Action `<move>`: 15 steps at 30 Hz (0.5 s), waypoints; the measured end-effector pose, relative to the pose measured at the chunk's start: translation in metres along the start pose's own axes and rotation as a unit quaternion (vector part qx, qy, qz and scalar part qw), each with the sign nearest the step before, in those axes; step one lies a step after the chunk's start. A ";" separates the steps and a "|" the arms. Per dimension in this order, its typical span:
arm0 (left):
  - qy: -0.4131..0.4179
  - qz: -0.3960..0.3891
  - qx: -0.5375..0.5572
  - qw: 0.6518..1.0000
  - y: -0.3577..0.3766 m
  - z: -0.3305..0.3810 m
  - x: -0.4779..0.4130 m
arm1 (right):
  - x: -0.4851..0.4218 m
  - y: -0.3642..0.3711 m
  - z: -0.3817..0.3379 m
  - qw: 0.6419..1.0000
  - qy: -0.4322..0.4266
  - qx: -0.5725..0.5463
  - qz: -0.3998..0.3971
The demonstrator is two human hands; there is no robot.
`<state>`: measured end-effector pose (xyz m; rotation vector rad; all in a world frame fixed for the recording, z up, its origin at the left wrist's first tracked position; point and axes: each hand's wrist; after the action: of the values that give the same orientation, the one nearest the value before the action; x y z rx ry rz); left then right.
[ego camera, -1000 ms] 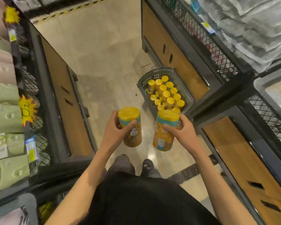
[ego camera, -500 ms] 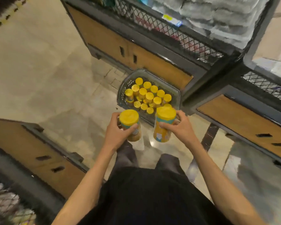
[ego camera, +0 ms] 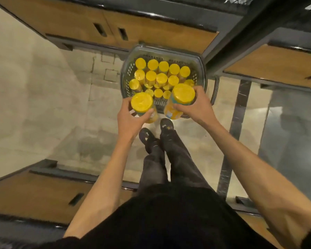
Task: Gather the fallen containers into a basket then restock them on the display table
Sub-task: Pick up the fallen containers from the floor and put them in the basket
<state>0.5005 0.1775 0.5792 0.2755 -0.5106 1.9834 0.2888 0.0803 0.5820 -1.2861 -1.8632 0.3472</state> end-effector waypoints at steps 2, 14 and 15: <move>0.000 -0.008 -0.024 1.000 0.005 -0.021 -0.028 | -0.022 0.018 0.007 1.000 -0.003 0.016 0.011; 0.060 -0.018 -0.129 0.990 0.044 -0.145 -0.170 | -0.152 0.142 0.094 0.996 -0.018 0.071 0.058; 0.065 -0.026 -0.131 0.989 0.049 -0.156 -0.181 | -0.163 0.151 0.102 0.996 -0.016 0.072 0.055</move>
<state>0.5427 0.0875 0.3569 -0.0044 -0.6637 1.8456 0.3319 0.0269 0.3474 -1.2926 -1.7635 0.5524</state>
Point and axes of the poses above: each hand's wrist, its own x-axis away from the middle knuckle, its own y-axis out of the palm, z = x × y, and after that the axes turned 10 degrees about x, right-handed
